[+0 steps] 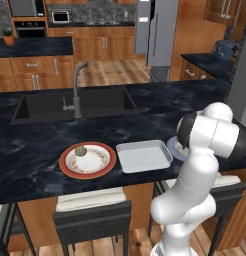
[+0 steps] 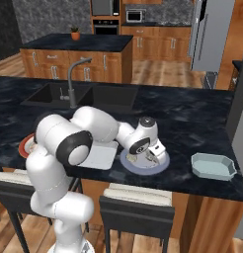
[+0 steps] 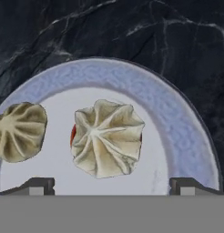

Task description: Place two dumplings into each of the tupperware containers and then place the containers in the fridge.

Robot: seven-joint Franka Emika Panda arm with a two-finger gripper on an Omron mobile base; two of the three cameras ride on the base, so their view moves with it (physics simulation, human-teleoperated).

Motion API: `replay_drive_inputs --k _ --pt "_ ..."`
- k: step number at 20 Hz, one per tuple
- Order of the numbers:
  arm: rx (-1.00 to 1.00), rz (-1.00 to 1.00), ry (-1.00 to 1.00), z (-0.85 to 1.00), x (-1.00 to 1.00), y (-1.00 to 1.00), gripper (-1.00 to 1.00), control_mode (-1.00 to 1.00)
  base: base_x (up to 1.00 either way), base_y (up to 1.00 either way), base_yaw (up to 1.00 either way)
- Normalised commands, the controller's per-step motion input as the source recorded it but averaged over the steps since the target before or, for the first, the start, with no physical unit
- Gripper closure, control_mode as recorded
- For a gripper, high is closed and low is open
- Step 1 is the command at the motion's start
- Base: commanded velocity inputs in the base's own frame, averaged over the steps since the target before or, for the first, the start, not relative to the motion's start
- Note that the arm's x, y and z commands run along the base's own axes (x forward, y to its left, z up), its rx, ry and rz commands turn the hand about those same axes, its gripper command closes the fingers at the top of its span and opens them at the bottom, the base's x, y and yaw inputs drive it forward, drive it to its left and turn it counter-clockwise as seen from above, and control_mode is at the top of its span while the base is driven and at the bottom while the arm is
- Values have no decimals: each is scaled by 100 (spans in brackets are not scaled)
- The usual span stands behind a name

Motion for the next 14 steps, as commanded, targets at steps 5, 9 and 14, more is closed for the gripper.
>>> replay_drive_inputs --k 5,9,14 --pt "3 -11 -2 -12 18 0 -100 -100 0 0 0" --pt "0 -9 0 -19 6 0 -100 -100 0 0 0" --pt "0 -8 0 -23 9 -3 -100 -100 0 0 0"
